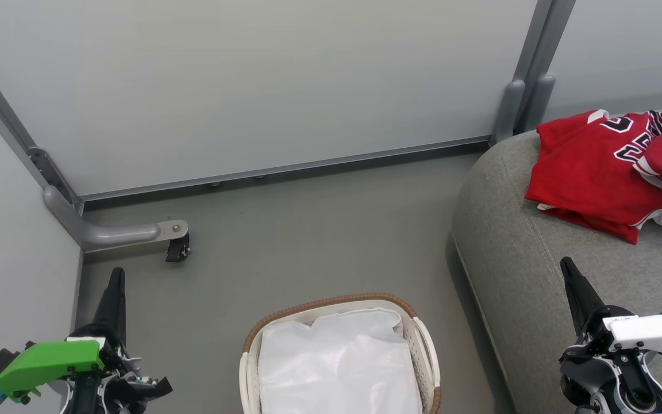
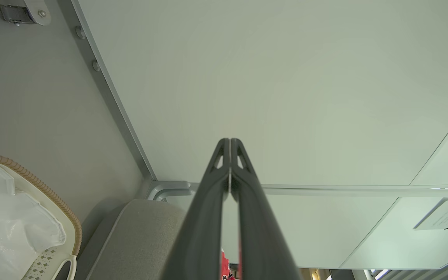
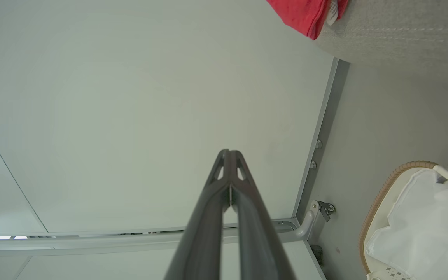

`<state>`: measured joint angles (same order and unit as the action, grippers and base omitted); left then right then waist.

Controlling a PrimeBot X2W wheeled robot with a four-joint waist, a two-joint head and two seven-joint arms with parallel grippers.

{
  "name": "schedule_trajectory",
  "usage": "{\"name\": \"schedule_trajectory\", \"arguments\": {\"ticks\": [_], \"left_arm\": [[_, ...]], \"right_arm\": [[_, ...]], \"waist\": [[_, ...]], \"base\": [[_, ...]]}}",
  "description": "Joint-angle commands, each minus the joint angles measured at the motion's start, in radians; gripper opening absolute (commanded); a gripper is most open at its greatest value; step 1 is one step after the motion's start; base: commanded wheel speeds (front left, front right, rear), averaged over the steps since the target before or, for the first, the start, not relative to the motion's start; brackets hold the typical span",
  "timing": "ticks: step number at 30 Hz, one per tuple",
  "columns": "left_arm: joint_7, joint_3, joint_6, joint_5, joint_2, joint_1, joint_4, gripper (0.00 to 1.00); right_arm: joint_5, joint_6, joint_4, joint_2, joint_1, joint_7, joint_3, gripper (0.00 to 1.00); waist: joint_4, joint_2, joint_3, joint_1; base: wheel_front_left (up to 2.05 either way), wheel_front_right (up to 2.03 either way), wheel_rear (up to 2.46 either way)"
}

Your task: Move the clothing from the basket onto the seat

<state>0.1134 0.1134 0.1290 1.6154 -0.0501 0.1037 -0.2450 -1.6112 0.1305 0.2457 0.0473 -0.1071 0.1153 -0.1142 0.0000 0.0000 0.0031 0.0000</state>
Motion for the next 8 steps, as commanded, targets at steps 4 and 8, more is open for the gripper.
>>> {"name": "schedule_trajectory", "arguments": {"ticks": [4,8], "left_arm": [[0.004,0.003,0.003,-0.004,-0.002,0.01,0.002,0.0],[0.004,0.003,0.003,-0.004,-0.002,0.01,0.002,0.0]], "right_arm": [[-0.004,0.0,-0.004,0.006,-0.002,0.001,-0.002,0.0],[-0.004,0.0,-0.004,0.006,-0.002,0.001,-0.002,0.0]], "waist": [[0.0,0.0,0.0,0.0],[0.0,0.0,0.0,0.0]], "base": [[0.0,0.0,0.0],[0.0,0.0,0.0]]}}
